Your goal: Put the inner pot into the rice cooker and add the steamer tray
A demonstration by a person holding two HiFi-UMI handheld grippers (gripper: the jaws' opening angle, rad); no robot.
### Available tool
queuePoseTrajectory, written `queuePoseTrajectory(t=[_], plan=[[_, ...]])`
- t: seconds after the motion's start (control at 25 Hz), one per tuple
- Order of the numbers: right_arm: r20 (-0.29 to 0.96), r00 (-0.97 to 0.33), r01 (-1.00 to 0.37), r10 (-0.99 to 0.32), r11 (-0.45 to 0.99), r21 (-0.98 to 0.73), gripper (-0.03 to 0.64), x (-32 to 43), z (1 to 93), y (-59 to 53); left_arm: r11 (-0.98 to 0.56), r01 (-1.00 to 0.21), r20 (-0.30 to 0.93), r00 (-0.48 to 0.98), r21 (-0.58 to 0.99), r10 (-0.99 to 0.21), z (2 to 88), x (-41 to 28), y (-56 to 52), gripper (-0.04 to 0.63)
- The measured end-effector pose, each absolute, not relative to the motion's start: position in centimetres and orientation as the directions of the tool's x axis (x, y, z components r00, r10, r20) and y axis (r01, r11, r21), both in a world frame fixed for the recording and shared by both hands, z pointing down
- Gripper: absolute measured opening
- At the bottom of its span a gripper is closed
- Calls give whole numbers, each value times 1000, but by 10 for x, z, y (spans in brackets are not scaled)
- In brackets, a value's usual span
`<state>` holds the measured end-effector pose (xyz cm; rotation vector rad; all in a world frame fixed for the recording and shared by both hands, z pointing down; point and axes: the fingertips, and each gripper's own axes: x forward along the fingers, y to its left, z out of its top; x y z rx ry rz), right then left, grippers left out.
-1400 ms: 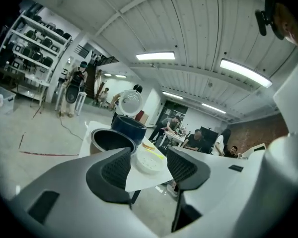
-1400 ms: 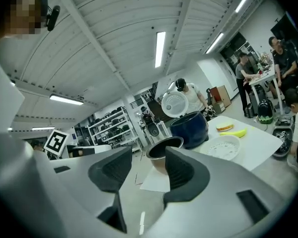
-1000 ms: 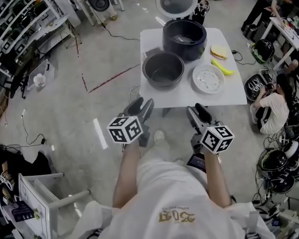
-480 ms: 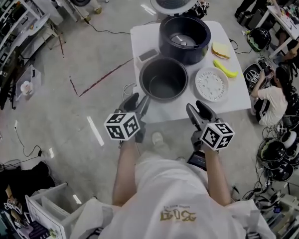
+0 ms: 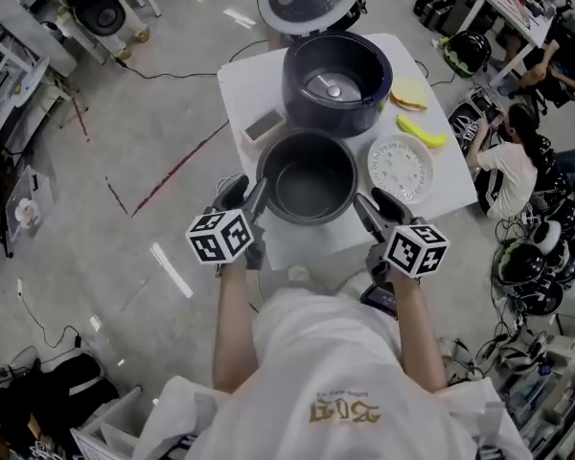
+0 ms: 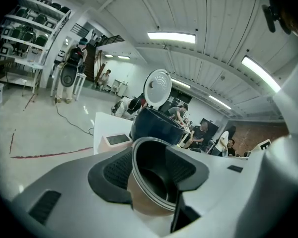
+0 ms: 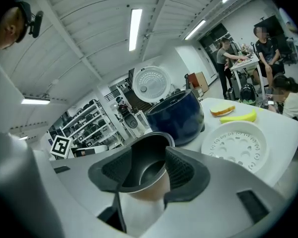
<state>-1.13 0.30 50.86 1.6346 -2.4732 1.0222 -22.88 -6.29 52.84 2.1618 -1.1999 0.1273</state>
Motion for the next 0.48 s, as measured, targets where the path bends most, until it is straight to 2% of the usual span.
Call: queuePoseTrajectory(t=[0.48], plan=[[380, -448, -801, -809, 175, -572, 210, -10, 534, -24, -366, -779, 430, 598, 509, -676, 552, -230, -89, 215]])
